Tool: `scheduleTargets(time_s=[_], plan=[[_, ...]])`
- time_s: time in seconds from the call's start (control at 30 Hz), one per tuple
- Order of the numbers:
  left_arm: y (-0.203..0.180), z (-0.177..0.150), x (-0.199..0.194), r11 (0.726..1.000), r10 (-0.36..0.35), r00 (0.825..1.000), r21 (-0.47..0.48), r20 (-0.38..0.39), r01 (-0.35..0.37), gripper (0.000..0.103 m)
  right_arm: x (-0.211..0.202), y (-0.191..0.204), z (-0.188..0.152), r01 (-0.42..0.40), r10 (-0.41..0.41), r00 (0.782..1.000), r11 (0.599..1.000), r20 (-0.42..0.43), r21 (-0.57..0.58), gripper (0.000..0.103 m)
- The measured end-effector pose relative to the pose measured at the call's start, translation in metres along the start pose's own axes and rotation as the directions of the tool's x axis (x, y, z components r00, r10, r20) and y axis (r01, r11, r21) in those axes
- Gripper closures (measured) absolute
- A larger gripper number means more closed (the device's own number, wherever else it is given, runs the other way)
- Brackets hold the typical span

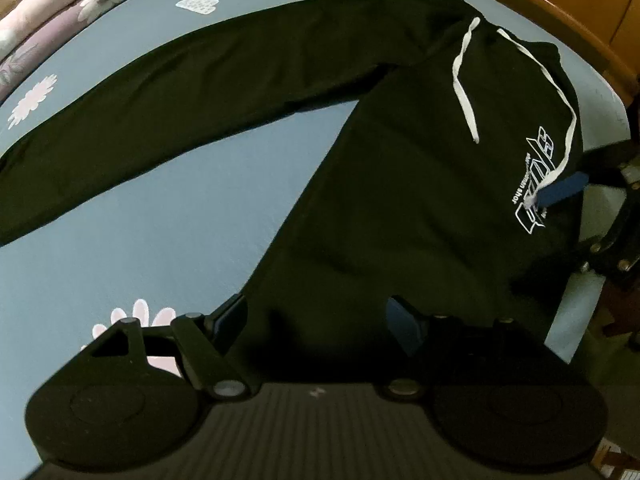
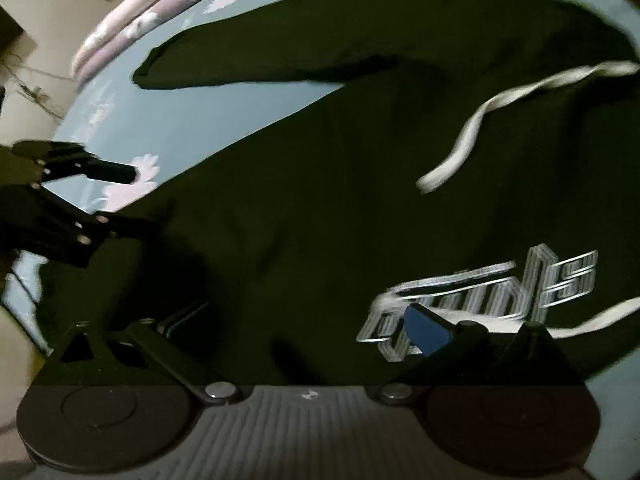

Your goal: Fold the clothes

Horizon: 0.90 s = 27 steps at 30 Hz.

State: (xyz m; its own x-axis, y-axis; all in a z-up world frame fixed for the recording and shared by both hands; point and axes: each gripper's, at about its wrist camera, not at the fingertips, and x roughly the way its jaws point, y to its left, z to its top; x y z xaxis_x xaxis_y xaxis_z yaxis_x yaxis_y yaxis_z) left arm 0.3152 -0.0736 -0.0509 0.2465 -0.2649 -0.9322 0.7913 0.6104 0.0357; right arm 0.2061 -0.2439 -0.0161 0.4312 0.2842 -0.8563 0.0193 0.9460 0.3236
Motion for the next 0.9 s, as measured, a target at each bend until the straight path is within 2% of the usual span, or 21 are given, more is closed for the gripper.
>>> scheduleTargets(time_s=[0.13, 0.27, 0.37, 0.43, 0.5, 0.6, 0.7, 0.77, 0.9], plan=[[0.001, 0.007, 0.005, 1.0, -0.002, 1.0, -0.009, -0.007, 0.002, 0.026, -0.013, -0.022, 0.002, 0.135, -0.134, 0.99, 0.991, 0.052, -0.011, 0.0], [-0.004, 0.01, 0.015, 1.0, -0.018, 1.0, -0.005, -0.009, 0.018, 0.026, -0.009, -0.049, 0.004, 0.207, -0.21, 0.975, 0.977, 0.07, 0.041, 0.0], [-0.01, 0.012, 0.021, 0.999, -0.031, 1.0, 0.011, -0.003, 0.031, 0.026, 0.0, -0.062, 0.004, 0.177, -0.181, 0.983, 0.98, 0.033, 0.094, 0.0], [-0.012, 0.013, 0.024, 0.999, -0.038, 0.999, 0.02, -0.002, 0.038, 0.026, 0.004, -0.051, 0.002, 0.13, -0.133, 0.991, 0.987, 0.018, 0.099, 0.0], [-0.015, 0.014, 0.025, 0.999, -0.038, 0.999, 0.029, -0.002, 0.038, 0.026, 0.002, -0.034, -0.001, 0.069, -0.07, 0.997, 0.995, 0.015, 0.066, 0.0], [-0.014, 0.013, 0.027, 0.999, -0.034, 0.999, 0.015, -0.013, 0.035, 0.026, -0.004, -0.006, -0.004, 0.051, -0.047, 0.997, 0.996, 0.059, -0.07, 0.0], [-0.012, 0.012, 0.03, 0.999, -0.032, 0.999, -0.012, -0.023, 0.032, 0.026, 0.004, -0.003, -0.001, 0.125, -0.113, 0.99, 0.98, 0.079, -0.155, 0.0], [-0.012, 0.01, 0.03, 0.999, -0.032, 0.999, -0.018, -0.024, 0.032, 0.026, 0.003, -0.015, 0.004, 0.177, -0.165, 0.982, 0.975, 0.096, -0.135, 0.0], [-0.012, 0.003, 0.031, 0.999, -0.032, 0.999, -0.031, -0.032, 0.031, 0.026, -0.011, -0.055, 0.009, 0.292, -0.281, 0.949, 0.954, 0.14, -0.066, 0.0]])
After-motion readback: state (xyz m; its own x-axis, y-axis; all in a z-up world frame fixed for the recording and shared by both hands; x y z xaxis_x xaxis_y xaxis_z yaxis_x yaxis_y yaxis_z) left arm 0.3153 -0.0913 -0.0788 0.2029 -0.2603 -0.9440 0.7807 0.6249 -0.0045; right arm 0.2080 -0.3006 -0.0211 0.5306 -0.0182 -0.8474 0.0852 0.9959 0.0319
